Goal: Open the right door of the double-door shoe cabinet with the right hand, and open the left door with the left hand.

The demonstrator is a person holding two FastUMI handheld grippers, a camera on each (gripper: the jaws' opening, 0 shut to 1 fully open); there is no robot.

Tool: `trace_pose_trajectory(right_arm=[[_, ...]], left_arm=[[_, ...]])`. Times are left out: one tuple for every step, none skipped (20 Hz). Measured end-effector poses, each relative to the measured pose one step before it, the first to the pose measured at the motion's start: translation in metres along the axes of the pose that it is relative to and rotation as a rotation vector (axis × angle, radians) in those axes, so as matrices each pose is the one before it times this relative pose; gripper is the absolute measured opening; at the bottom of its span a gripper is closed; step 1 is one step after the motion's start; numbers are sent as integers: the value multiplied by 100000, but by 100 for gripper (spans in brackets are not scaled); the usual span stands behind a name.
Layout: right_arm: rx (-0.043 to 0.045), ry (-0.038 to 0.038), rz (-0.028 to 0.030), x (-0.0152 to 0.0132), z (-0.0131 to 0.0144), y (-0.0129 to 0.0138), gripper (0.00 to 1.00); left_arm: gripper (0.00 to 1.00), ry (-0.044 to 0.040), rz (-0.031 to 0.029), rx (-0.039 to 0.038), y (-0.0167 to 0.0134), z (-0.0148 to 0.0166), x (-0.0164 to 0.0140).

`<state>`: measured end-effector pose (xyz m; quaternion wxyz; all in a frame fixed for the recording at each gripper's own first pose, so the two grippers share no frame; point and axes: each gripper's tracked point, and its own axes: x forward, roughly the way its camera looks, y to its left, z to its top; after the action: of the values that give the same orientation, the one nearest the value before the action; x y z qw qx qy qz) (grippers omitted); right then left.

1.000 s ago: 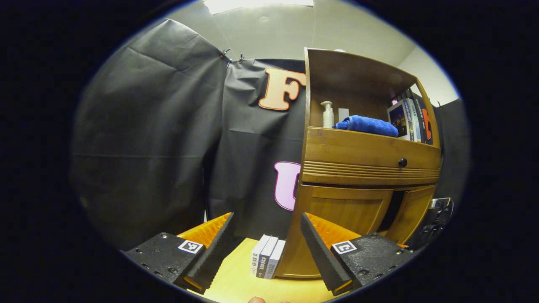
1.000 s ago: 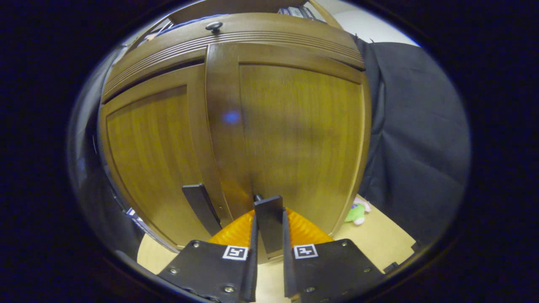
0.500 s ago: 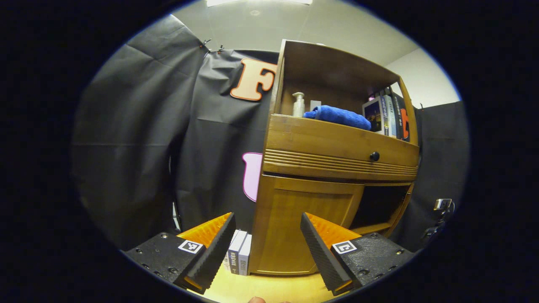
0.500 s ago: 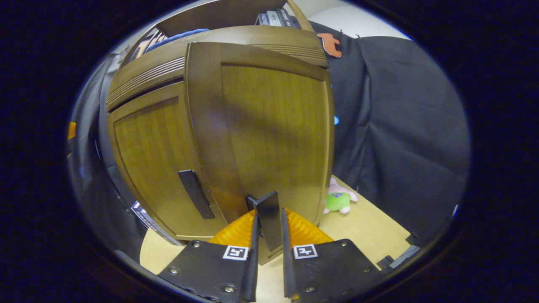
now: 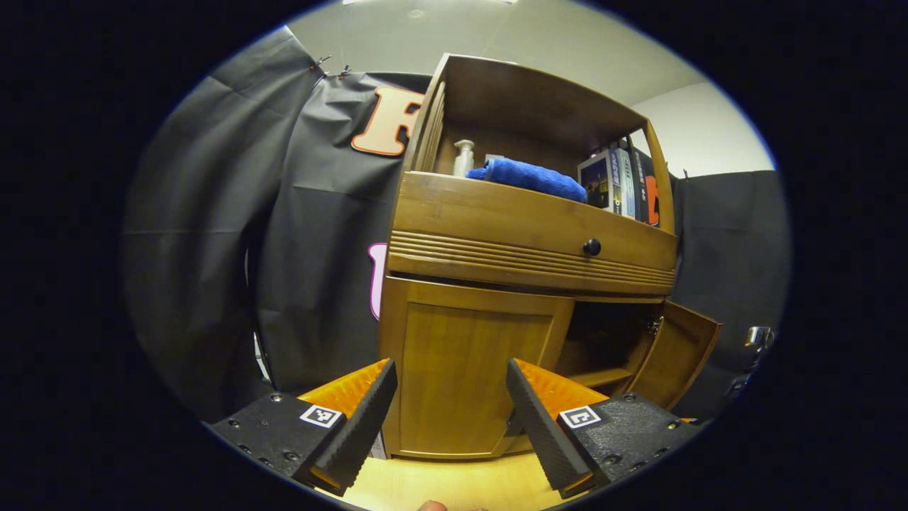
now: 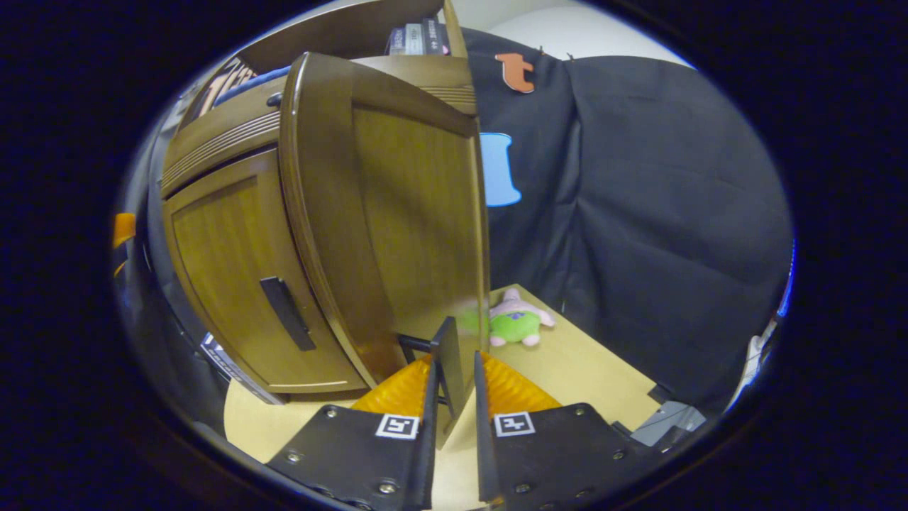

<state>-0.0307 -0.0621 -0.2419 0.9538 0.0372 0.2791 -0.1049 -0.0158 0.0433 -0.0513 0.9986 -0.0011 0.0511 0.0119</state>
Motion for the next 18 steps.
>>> trace_pose_trajectory(right_arm=[[982, 621, -987, -249, -29, -750, 22], [1310, 620, -452, -292, -88, -554, 24], [1019, 434, -239, -278, -114, -579, 25], [501, 398, -334, -149, -35, -451, 24], [25, 280, -828, -165, -295, -575, 24], [-812, 24, -1587, -282, -80, -710, 22], [-879, -346, -2494, -105, -121, -947, 24], [-91, -409, -1764, -200, -63, -861, 24], [887, -366, -1106, -163, 75, -707, 24], [1302, -165, -201, -175, 177, -435, 25], [1131, -218, -1194, -78, 45, -599, 25], [-272, -27, -4124, 76, 47, -1231, 24], [-1139, -347, -3702, 337, -149, -1385, 27], [62, -277, -2349, -172, 148, -1159, 17], [1440, -412, -502, 38, 171, -784, 21], [2911, -52, 3592, 7, 183, 29, 21], [2008, 268, 641, -129, 268, -236, 22], [266, 309, -717, -70, -75, -457, 22]], left_arm=[[92, 830, -888, 151, -413, -324, 81], [92, 594, -613, 86, -358, -253, 85], [92, 331, -324, 255, -282, -144, 112], [92, 300, -191, 416, -235, -126, 67], [92, 316, -197, 454, -188, -212, 122], [92, 414, -318, 389, -204, -149, 93], [92, 287, -224, 177, -196, -150, 53], [92, 281, -242, 17, -195, -113, 30], [92, 180, -225, -78, -164, -112, 42], [92, 185, -10, -87, -110, -150, 40], [92, 249, 303, -139, -37, -116, 51], [92, 454, 306, -154, -78, -163, -6], [92, 562, 283, -162, -22, -234, 13], [92, 299, 65, -212, -60, -69, -14], [92, 40, 13, -220, -91, -88, -49], [92, 201, 106, 48, -40, -121, 2], [92, 304, 171, 188, -43, -137, 63], [92, 460, 238, 200, -45, -169, 72]])
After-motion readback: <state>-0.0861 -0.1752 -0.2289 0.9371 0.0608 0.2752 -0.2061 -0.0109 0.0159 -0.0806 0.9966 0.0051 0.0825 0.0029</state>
